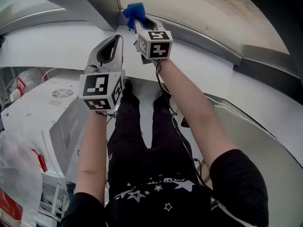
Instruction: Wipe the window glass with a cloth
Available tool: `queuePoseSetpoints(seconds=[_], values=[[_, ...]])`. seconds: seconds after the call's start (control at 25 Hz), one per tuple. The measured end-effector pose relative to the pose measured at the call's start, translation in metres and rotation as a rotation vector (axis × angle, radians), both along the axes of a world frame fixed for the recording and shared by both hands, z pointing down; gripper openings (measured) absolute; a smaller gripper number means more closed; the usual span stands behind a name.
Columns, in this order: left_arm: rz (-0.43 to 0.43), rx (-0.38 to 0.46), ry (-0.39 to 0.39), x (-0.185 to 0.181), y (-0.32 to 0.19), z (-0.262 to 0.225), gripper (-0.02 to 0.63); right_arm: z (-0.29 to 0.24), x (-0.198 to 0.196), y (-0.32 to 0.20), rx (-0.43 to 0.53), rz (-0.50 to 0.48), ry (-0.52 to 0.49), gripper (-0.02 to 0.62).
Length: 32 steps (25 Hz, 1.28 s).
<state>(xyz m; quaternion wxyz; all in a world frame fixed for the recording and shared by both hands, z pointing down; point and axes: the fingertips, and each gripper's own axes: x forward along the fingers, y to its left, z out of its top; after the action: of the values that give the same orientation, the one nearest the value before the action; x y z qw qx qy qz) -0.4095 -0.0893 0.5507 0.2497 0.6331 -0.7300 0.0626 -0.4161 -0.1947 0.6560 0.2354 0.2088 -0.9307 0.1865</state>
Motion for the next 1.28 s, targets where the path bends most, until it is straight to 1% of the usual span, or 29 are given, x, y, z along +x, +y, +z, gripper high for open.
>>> queuePoseSetpoints(seconds=[0.2, 0.28, 0.36, 0.48, 0.64, 0.84, 1.0, 1.28], values=[[-0.009, -0.023, 0.024, -0.021, -0.001, 0.016, 0.008, 0.024, -0.030, 0.002, 0.002, -0.032, 0.037, 0.074], [0.009, -0.036, 0.014, -0.026, -0.007, 0.022, 0.008, 0.033, -0.034, -0.004, 0.020, -0.036, 0.057, 0.074], [0.032, -0.047, 0.001, -0.028, -0.014, 0.027, 0.008, 0.039, -0.031, -0.016, 0.023, -0.005, 0.067, 0.074], [0.054, -0.066, -0.007, -0.024, -0.021, 0.035, 0.008, 0.044, -0.009, -0.038, 0.000, 0.073, 0.073, 0.074], [0.079, -0.090, -0.009, -0.008, -0.032, 0.041, 0.008, 0.044, 0.033, -0.059, 0.002, 0.113, 0.092, 0.074], [0.133, -0.115, -0.017, 0.028, -0.056, 0.045, 0.008, 0.040, 0.098, -0.084, 0.002, 0.172, 0.103, 0.074], [0.170, -0.125, -0.024, 0.072, -0.079, 0.045, 0.008, 0.040, 0.163, -0.107, -0.002, 0.227, 0.121, 0.074], [0.266, -0.124, -0.016, 0.161, -0.114, 0.046, 0.008, 0.037, 0.283, -0.152, -0.002, 0.370, 0.137, 0.074]])
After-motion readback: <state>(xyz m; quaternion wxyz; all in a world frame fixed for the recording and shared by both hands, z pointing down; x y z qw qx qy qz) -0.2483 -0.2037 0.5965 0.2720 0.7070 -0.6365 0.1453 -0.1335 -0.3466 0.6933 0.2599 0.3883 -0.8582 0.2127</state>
